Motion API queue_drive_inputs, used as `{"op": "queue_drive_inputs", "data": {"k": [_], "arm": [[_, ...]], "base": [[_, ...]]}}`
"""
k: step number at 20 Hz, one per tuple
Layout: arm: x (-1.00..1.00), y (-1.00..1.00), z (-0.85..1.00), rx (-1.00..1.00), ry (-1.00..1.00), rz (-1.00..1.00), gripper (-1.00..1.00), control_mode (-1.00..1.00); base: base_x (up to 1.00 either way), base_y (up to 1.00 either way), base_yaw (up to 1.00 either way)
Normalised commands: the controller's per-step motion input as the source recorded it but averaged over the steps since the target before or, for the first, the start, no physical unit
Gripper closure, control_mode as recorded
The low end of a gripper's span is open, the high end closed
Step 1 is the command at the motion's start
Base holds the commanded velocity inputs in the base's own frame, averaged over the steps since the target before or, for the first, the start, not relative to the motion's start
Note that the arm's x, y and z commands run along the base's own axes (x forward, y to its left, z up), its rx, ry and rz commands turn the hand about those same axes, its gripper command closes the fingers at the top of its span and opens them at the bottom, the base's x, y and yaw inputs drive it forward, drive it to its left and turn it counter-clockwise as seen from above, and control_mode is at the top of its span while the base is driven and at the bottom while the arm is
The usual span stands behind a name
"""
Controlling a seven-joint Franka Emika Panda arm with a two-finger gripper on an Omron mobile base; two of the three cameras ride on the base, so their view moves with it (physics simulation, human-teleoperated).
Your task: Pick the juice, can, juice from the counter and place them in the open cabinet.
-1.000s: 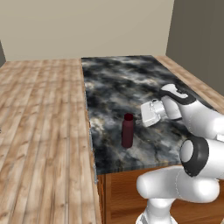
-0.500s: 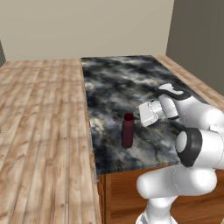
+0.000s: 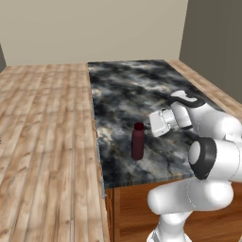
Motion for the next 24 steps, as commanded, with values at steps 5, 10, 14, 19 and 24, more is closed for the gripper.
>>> {"op": "queue_drive_inputs", "data": {"k": [5,10,14,19,24], "arm": [[-0.11,0.13,0.0,0.0,0.0,0.0,-1.0,-1.0],[-0.05,0.1,0.0,0.0,0.0,0.0,-1.0,-1.0],[0.0,0.02,0.0,0.02,0.0,0.0,-1.0,-1.0],[0.0,0.0,0.0,0.05,0.0,0.0,-1.0,-1.0],[0.02,0.0,0.0,0.07,0.0,0.0,-1.0,-1.0]], "base": [[0.0,0.0,0.0],[0.0,0.0,0.0],[0.0,0.0,0.0],[0.0,0.0,0.0],[0.0,0.0,0.0]]}}
